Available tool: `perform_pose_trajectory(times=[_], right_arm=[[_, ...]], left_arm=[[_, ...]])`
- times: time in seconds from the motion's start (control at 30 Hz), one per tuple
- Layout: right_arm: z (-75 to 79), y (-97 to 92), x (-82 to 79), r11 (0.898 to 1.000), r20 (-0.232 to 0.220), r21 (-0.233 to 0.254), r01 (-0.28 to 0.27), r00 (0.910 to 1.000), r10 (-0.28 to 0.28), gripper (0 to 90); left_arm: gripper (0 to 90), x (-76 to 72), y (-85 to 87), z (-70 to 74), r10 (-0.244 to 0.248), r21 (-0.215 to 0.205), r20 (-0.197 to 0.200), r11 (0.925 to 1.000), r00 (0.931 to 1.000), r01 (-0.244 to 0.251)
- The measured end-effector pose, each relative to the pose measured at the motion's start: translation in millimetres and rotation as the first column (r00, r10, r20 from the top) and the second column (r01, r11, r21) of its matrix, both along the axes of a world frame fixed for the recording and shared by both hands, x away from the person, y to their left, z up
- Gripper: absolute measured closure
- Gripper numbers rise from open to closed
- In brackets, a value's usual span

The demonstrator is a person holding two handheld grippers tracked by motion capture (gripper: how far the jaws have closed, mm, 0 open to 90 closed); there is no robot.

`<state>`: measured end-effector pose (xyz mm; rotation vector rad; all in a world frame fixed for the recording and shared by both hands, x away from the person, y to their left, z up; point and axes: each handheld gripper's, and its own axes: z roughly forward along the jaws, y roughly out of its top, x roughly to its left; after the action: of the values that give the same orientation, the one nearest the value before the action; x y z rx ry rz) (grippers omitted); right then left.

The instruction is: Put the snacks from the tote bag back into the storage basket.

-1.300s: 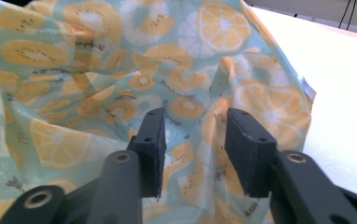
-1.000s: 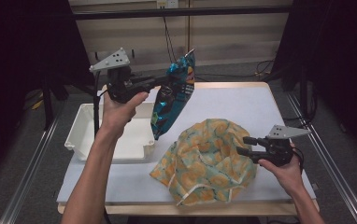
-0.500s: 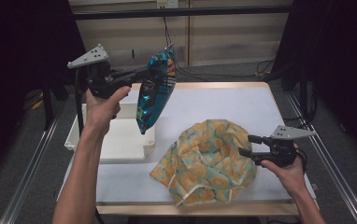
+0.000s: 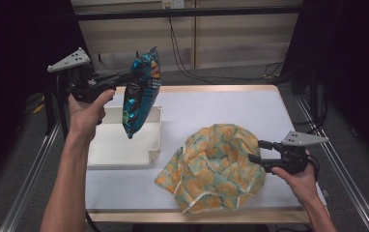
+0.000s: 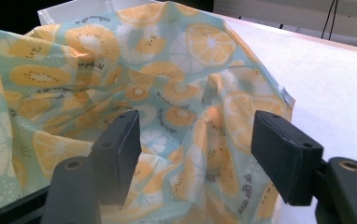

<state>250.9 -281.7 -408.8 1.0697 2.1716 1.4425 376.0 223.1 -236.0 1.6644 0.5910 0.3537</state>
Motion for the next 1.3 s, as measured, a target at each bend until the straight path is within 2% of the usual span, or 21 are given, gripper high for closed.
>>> perform_pose_trajectory(times=[0.03, 0.17, 0.27, 0.53, 0.7, 0.87, 1.0, 1.07, 1.17, 1.2, 1.3], right_arm=[[0.0, 0.1, -0.3, 1.000, 0.000, -0.001, 0.000, 1.0000, 0.000, 32.7], [0.0, 0.3, -0.5, 1.000, -0.002, -0.001, 0.001, 1.0000, -0.001, 32.7], [0.1, 0.1, -0.8, 1.000, 0.001, -0.001, -0.002, 1.0000, 0.002, 32.7], [-0.6, -0.8, -0.2, 1.000, -0.001, 0.000, 0.002, 1.0000, -0.002, 32.5], [-0.8, -0.4, 0.8, 1.000, -0.004, 0.004, 0.002, 1.0000, -0.002, 32.5], [-3.5, 2.2, -0.6, 1.000, -0.009, 0.004, 0.001, 1.0000, -0.001, 32.4], [-2.7, 3.8, 0.0, 1.000, -0.008, 0.010, -0.002, 1.0000, 0.002, 32.0], [-2.7, 3.9, 1.2, 1.000, -0.001, 0.004, -0.009, 1.0000, 0.009, 31.2], [-2.7, 3.1, 0.5, 1.000, -0.001, 0.003, -0.006, 1.0000, 0.006, 30.8], [-2.9, 2.3, -0.1, 1.000, 0.004, 0.005, -0.010, 0.9999, 0.010, 30.5], [-3.8, 1.4, -2.3, 1.000, 0.005, 0.010, -0.013, 0.9999, 0.013, 29.6]], left_arm=[[90.0, -0.1, 2.3, -0.3, 0.008, 0.009, -0.003, 0.9999, 1.0000, -0.008], [90.0, 2.3, 10.3, -3.8, 0.021, -0.006, -0.014, 0.9997, 0.9997, -0.021], [90.0, 4.8, 15.2, -6.1, 0.038, 0.003, -0.026, 0.9993, 0.9990, -0.038], [90.0, 8.9, 26.5, -10.1, 0.069, 0.003, -0.037, 0.9976, 0.9969, -0.069], [90.0, 11.9, 33.9, -11.3, 0.100, 0.017, -0.040, 0.9949, 0.9942, -0.099], [90.0, 17.5, 39.3, -14.1, 0.159, 0.032, -0.060, 0.9871, 0.9855, -0.157], [90.0, 21.5, 38.3, -16.8, 0.185, 0.063, -0.066, 0.9816, 0.9806, -0.181], [90.0, 24.8, 37.8, -19.3, 0.193, 0.060, -0.074, 0.9802, 0.9784, -0.188], [90.0, 29.3, 37.8, -24.0, 0.224, 0.068, -0.084, 0.9734, 0.9710, -0.219], [90.0, 31.4, 38.1, -25.7, 0.239, 0.083, -0.086, 0.9692, 0.9673, -0.232], [90.0, 34.7, 39.5, -30.3, 0.246, 0.071, -0.097, 0.9683, 0.9645, -0.239]])
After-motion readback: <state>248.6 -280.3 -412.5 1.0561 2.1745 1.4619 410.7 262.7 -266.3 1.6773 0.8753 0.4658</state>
